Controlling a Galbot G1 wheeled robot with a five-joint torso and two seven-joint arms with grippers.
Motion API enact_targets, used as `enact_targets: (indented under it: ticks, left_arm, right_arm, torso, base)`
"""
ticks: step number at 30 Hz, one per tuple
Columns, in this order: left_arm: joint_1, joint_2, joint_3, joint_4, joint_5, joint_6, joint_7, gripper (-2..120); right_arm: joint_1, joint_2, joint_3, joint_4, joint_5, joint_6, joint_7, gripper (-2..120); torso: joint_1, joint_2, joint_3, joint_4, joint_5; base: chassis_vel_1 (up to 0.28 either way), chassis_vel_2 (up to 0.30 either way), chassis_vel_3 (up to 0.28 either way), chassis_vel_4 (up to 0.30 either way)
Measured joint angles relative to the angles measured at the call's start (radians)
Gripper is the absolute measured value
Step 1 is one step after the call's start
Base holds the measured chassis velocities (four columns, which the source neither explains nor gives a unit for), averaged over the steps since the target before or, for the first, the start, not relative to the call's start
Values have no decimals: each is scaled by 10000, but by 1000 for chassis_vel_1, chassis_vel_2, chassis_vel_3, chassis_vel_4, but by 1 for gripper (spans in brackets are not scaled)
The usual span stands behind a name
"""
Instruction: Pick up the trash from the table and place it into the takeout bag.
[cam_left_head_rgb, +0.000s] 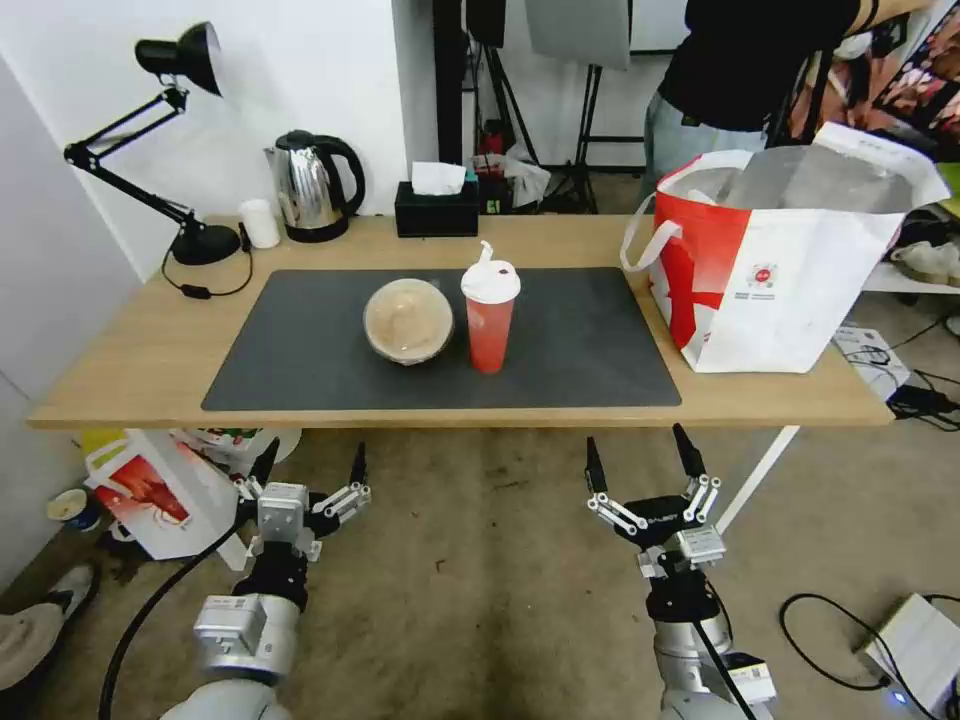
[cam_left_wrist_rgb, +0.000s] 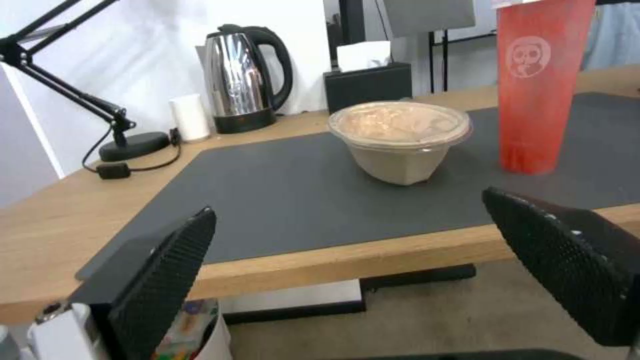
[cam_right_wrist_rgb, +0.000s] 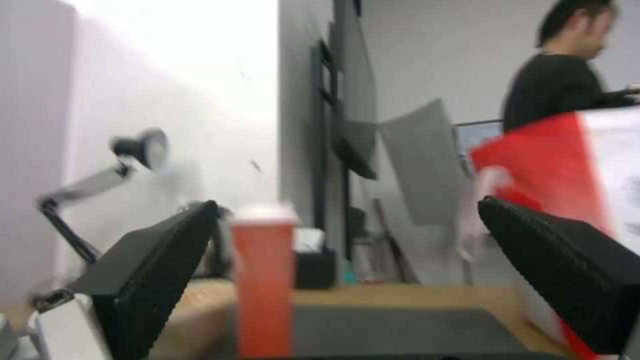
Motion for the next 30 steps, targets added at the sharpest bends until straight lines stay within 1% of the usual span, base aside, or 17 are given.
enact_targets:
  ticks: [4,5,8,9,11,14,16,17,20,21,22,24,25,28,30]
  left_arm:
    - [0,0,0,0,0,0,0,100]
    - [0,0,0,0,0,0,0,100]
    - [0,0,0,0,0,0,0,100]
    - [0,0,0,0,0,0,0,100]
    - [0,0,0,0,0,0,0,100]
    - [0,1,0,0,0,0,0,100]
    - [0,0,0,0,0,0,0,100]
    - [0,0,0,0,0,0,0,100]
    - [0,0,0,0,0,0,0,100]
    - [0,0,0,0,0,0,0,100]
    - [0,0,0,0,0,0,0,100]
    - [0,0,0,0,0,0,0,100]
    - [0,0,0,0,0,0,0,100]
    - [1,0,0,0,0,0,0,100]
    - [0,0,1,0,0,0,0,100]
  right_arm:
    - [1110,-939,-496,889,1480,-1140,-107,100]
    - [1110,-939,-496,889,1480,-1140,-107,100]
    - [1901,-1662,-758,1218,2590,-1749,-105,100]
    - [1901,-1662,-758,1218,2590,-1749,-105,100]
    - [2387,-2161,-954,1342,3310,-2110,-99,100]
    - [2550,-2329,-1017,1358,3490,-2235,-99,100]
    - [2933,-2738,-1212,1357,3945,-2484,-92,100]
    - [2933,-2738,-1212,1357,3945,-2484,-92,100]
    - [3430,-3359,-1527,1357,4771,-3001,-57,100]
    - [3430,-3359,-1527,1357,4771,-3001,-57,100]
    - [3845,-3862,-1752,1307,5274,-3456,-46,100]
    - [4330,-4348,-2022,1234,5850,-3933,-52,100]
    - [4330,-4348,-2022,1234,5850,-3933,-52,100]
    - [5297,-4969,-2673,1118,6696,-4424,58,100]
    - [5580,-5090,-2859,1060,6861,-4532,82,100]
  torso:
    - [1,0,0,1,1]
    - [1,0,0,1,1]
    - [1,0,1,2,1]
    - [1,0,1,2,1]
    - [1,0,1,1,1]
    - [1,0,1,1,0]
    - [1,-1,1,0,3]
    - [1,-1,1,0,3]
    - [1,0,1,-1,2]
    - [1,0,1,-1,2]
    - [1,0,1,0,1]
    - [1,-1,1,-1,2]
    - [1,-1,1,-1,2]
    - [1,-1,2,2,0]
    - [1,0,1,1,0]
  base:
    - [0,0,0,0]
    - [0,0,0,0]
    - [0,0,0,0]
    - [0,0,0,0]
    - [0,0,0,0]
    - [0,0,0,0]
    - [0,0,0,0]
    - [0,0,0,0]
    - [0,0,0,0]
    - [0,0,0,0]
    - [0,0,0,0]
    - [0,0,0,0]
    - [0,0,0,0]
    - [0,0,0,0]
    - [0,0,0,0]
